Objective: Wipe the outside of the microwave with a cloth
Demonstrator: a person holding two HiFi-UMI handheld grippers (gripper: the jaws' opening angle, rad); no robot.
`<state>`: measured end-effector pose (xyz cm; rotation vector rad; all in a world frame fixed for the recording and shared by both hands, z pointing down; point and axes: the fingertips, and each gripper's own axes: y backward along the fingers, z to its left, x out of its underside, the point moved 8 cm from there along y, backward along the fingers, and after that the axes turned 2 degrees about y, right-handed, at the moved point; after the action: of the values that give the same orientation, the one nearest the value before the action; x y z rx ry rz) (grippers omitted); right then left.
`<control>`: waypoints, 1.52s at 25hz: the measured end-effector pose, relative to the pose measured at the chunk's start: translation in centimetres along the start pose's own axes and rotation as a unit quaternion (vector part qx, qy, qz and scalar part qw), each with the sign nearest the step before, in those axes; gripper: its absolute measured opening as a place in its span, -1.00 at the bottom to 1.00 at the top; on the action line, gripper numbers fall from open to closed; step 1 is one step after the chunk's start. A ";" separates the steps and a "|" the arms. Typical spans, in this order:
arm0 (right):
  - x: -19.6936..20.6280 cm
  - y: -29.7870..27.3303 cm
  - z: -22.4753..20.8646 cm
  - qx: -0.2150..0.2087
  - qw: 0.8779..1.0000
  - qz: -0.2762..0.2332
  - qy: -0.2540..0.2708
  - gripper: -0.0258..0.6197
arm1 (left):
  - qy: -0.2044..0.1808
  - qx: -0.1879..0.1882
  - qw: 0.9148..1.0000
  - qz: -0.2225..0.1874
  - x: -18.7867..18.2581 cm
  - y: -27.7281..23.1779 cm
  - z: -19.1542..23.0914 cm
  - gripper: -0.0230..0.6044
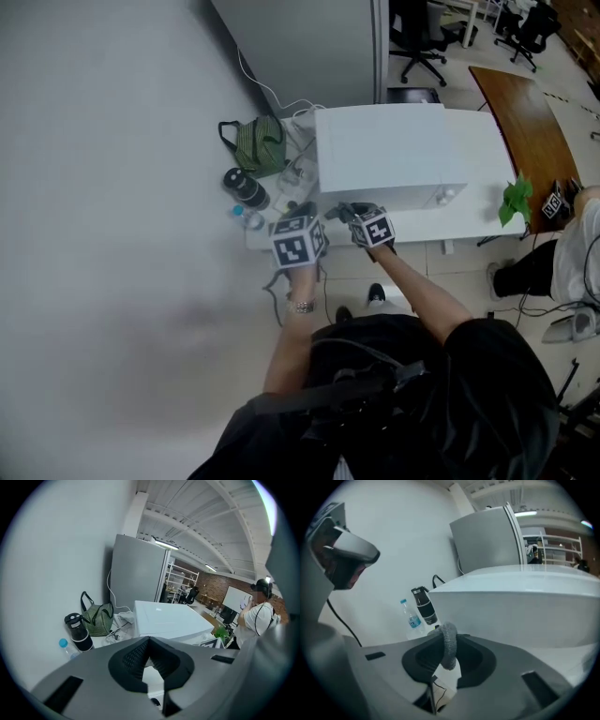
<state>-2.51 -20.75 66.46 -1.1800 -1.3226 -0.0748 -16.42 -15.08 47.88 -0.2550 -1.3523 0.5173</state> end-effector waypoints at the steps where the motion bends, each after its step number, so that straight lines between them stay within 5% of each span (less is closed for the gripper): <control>1: -0.4 -1.0 0.4 -0.004 1.000 0.003 -0.008 -0.72 | 0.002 -0.006 1.000 -0.001 0.0 0.3 0.3 -0.95; 7: 0.3 -1.0 -2.2 0.064 0.996 0.029 -0.057 -0.72 | 0.005 -0.018 1.000 -0.005 -0.1 1.0 0.9 -0.95; 12: 2.9 3.9 -7.8 0.128 0.987 0.015 -0.092 -0.72 | 0.001 0.008 1.000 0.004 0.0 -0.5 -0.7 -0.95; 22: 6.5 14.9 -19.9 0.302 0.944 0.034 -0.127 -0.72 | -0.015 0.074 0.997 0.021 0.7 -3.9 -5.3 -0.95; 26: 6.2 14.6 -17.3 0.279 0.951 0.009 -0.135 -0.72 | -0.013 0.075 0.997 0.022 0.9 -3.6 -5.1 -0.95; 33: 3.1 2.2 -4.3 0.114 0.993 0.018 -0.007 -0.72 | 0.003 0.033 0.999 0.018 1.3 -1.9 -1.7 -0.95; 35: 0.3 -0.5 -0.2 0.079 0.995 0.024 0.061 -0.72 | 0.009 0.017 1.000 0.017 1.4 -1.2 -0.5 -0.95; 38: -2.0 -2.9 2.9 0.080 0.986 0.052 0.136 -0.72 | 0.021 -0.007 1.000 0.015 1.6 -0.1 1.1 -0.95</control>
<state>-7.09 -21.23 66.14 -1.0587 -1.0073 -0.0496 -17.28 -14.51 49.59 -0.2972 -1.3142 0.5250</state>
